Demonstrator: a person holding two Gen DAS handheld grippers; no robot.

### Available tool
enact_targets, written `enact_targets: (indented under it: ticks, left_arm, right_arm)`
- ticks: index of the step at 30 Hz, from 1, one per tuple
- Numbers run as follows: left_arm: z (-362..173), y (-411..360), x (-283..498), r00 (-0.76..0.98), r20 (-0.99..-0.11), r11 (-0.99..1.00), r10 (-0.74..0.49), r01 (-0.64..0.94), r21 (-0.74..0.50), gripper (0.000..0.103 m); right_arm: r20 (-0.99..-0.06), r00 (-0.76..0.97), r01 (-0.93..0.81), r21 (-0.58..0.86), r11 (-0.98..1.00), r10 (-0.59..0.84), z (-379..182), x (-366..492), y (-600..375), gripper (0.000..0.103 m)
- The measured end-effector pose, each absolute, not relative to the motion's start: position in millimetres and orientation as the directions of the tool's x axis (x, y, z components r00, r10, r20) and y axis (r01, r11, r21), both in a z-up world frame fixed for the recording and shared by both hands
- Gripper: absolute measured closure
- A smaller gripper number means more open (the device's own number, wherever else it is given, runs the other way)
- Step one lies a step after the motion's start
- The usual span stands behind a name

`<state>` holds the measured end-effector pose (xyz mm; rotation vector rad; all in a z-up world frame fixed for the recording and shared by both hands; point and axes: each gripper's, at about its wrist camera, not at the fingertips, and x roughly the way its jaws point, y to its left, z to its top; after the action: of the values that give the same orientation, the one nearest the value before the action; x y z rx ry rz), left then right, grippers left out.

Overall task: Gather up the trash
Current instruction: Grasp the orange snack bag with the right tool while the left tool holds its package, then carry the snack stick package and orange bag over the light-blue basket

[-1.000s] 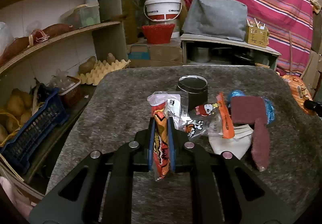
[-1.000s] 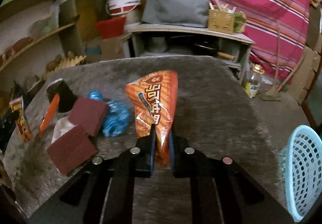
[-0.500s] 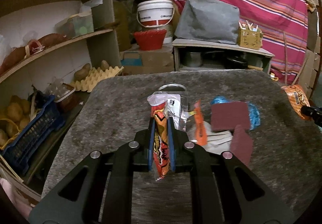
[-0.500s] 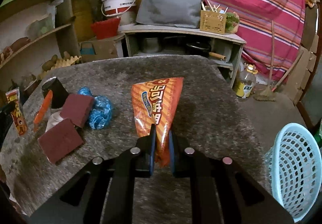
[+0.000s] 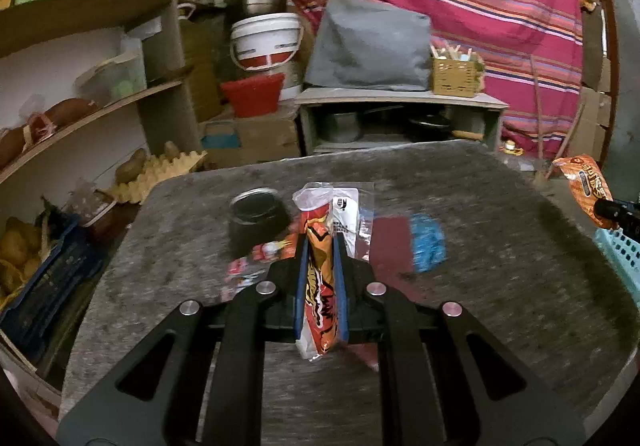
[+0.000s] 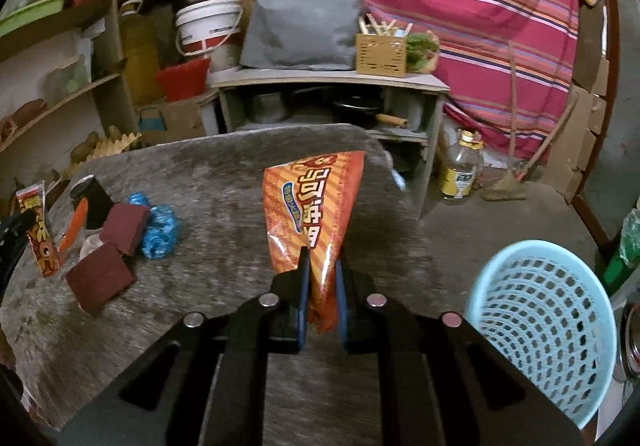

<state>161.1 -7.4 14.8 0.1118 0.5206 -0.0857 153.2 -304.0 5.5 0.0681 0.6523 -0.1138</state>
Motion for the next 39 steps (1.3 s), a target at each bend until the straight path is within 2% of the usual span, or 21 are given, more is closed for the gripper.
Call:
enact_targets:
  ticks: [7, 13, 27, 39]
  left_arm:
    - [18, -60, 155, 0.867, -0.486, 0.983, -0.107, 0.165, 0.077, 0.092]
    - [15, -107, 158, 0.844, -0.509, 0.970, -0.169, 0.233, 0.064, 0.092]
    - [8, -220, 154, 0.800, -0.526, 0.924, -0.290, 0.376, 0.063, 0.092]
    - [9, -317, 134, 0.730, -0.525, 0.854, -0.438, 0.520, 0.010, 0.092]
  right_arm:
    - [-0.604, 0.785, 0.201, 0.039, 0.979, -0.137, 8, 127, -361, 0.091]
    - [-0.585, 0.794, 0.248, 0.065, 0.967, -0.164, 17, 108, -399, 0.091]
    - [-0.626, 0.748, 0.352, 0.091, 0.931, -0.222, 3, 81, -479, 0.091]
    - [-0.649, 0.707, 0.452, 0.109, 0.885, -0.282, -14, 46, -538, 0.091]
